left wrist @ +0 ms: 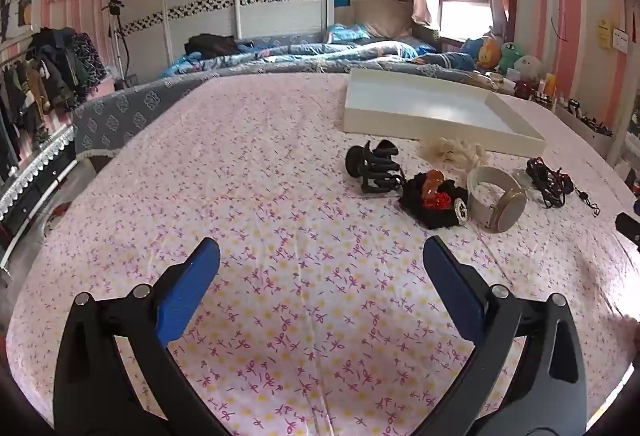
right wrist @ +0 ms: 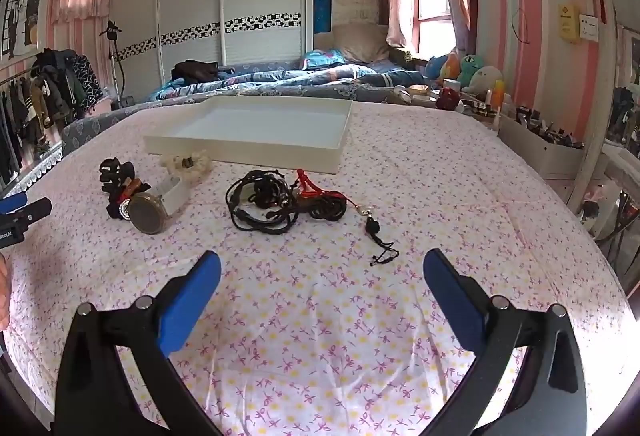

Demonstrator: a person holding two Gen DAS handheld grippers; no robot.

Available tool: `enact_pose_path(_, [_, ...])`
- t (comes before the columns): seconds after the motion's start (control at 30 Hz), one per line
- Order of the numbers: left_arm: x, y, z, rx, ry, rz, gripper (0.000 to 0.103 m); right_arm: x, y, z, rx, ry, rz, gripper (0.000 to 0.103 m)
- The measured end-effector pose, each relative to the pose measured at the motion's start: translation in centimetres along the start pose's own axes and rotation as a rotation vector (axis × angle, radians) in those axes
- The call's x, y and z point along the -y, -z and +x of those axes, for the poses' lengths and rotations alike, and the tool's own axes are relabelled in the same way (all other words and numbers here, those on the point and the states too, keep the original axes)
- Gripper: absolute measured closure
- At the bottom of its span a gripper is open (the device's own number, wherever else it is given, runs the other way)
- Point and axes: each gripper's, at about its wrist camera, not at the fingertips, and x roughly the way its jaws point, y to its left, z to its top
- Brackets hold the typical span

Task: Organize jewelry
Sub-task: 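Move both tools toward the jewelry pile beside the white tray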

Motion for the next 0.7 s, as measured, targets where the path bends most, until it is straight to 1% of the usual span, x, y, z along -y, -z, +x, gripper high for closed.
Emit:
enact_pose_path(0.13, [-0.16,-0.12,0.43,-0.015,0.006,-0.016,0.003,0.16,-0.11,0.46,-0.026,-0.021,0.008,0.002])
enact_pose_path(0.33, [-0.05,0.55,0.58,-0.016,0.001,-0.016,0.003,0.09,-0.06,0.45,-0.022,-0.003,0.007,0.002])
enact_pose_path(0.37, [-0.47,0.1,0.21,-0.041,0.022,-0.04,0.003,0.13,-0.05,0.42,-0.02,-0.003,0.009,0.002])
enact_pose_path(0.5, [-0.5,0.07,0.28,-0.045,0.012,-0.027,0.003,0.38,-0.04,0.56,-0.029,-0.004,0.024,0.002])
enact_pose_path(0.7, [0.15,0.0,0.48,-0.021,-0.019,-0.005,0.003,0.22,-0.33,1.13,-0.058,-0.016,0.023,0.002])
